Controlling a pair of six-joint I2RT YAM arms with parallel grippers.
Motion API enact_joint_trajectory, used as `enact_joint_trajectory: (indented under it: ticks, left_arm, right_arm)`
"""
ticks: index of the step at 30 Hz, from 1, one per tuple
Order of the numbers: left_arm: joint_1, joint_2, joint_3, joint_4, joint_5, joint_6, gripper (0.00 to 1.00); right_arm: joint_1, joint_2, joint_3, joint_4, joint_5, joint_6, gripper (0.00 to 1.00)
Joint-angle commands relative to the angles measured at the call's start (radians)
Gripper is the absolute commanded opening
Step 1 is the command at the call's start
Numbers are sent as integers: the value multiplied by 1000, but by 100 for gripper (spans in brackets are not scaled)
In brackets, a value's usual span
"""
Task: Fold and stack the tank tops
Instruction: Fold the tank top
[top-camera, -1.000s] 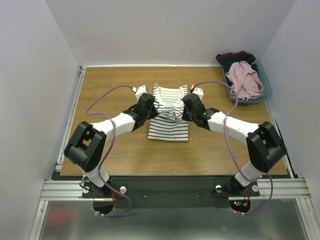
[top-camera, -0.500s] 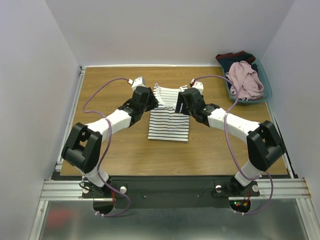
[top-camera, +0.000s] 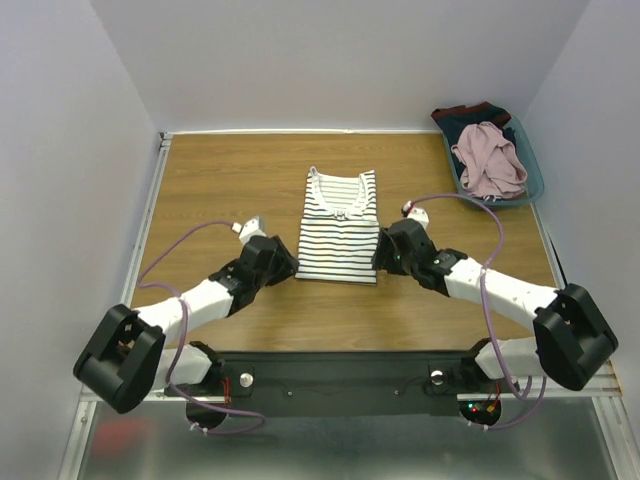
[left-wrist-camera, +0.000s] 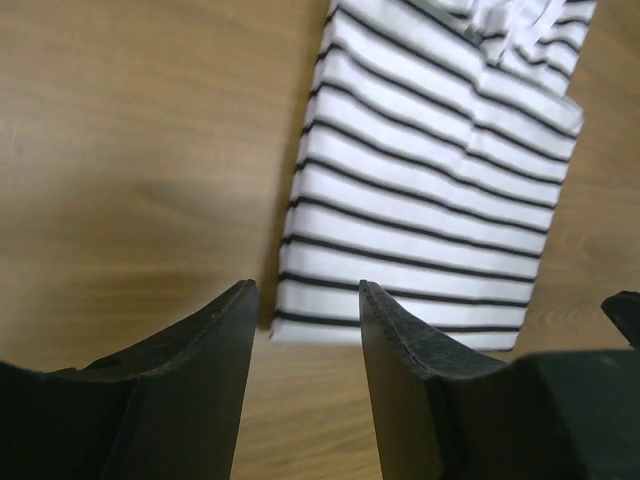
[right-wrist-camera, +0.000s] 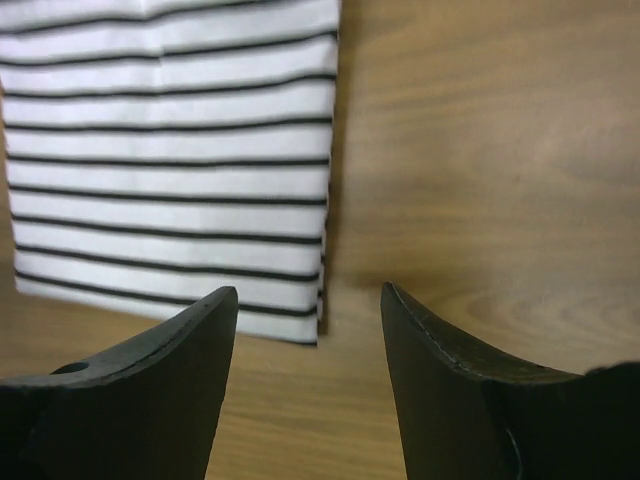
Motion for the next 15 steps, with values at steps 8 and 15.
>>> enact_joint_trajectory:
  ticks: [8,15]
  left_arm:
    - [-69,-192,-205,55,26,-153,57]
    - [-68,-100,-193,123,8,-148,57]
  right_arm:
    - [72,-84,-158,31,-89,170,55]
    - [72,-31,-194,87,-118,216,49]
